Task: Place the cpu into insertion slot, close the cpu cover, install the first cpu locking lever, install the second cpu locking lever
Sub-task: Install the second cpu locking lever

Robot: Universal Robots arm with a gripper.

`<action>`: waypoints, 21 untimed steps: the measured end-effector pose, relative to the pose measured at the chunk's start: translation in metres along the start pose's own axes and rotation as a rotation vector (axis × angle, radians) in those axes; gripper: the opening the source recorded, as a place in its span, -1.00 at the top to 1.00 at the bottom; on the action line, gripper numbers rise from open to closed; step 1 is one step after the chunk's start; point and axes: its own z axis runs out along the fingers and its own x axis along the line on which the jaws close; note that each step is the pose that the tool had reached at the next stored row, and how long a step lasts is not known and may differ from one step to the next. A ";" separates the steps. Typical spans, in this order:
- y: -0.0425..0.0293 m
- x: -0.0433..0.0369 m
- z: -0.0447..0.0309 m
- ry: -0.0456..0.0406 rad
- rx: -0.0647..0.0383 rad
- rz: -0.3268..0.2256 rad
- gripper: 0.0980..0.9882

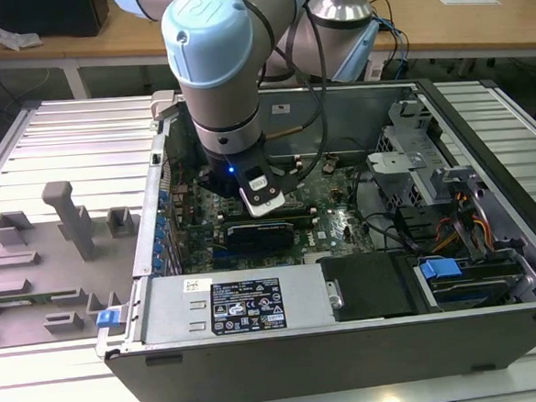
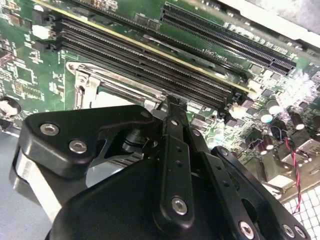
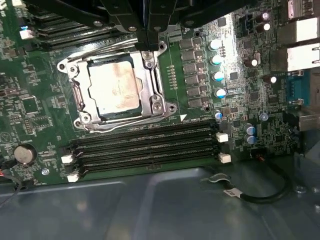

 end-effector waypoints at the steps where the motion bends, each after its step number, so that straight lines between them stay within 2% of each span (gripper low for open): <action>1: -0.0003 0.0003 0.0020 0.0005 -0.002 0.000 0.98; 6: 0.0012 0.0014 0.0063 0.0017 -0.007 -0.001 0.98; 11: 0.0044 0.0042 0.0097 0.0019 -0.007 -0.001 0.98; 14: 0.0048 0.0042 0.0094 0.0017 -0.006 -0.001 0.98; 16: 0.0058 0.0038 0.0062 0.0010 -0.006 -0.002 0.98; 18: 0.0088 0.0032 -0.0046 -0.0002 0.004 -0.003 0.98; 19: 0.0095 0.0030 -0.0071 -0.0010 0.010 -0.003 0.98; 20: 0.0098 0.0028 -0.0080 -0.0032 0.023 -0.005 0.98; 21: 0.0099 0.0027 -0.0084 -0.0091 0.060 -0.009 0.98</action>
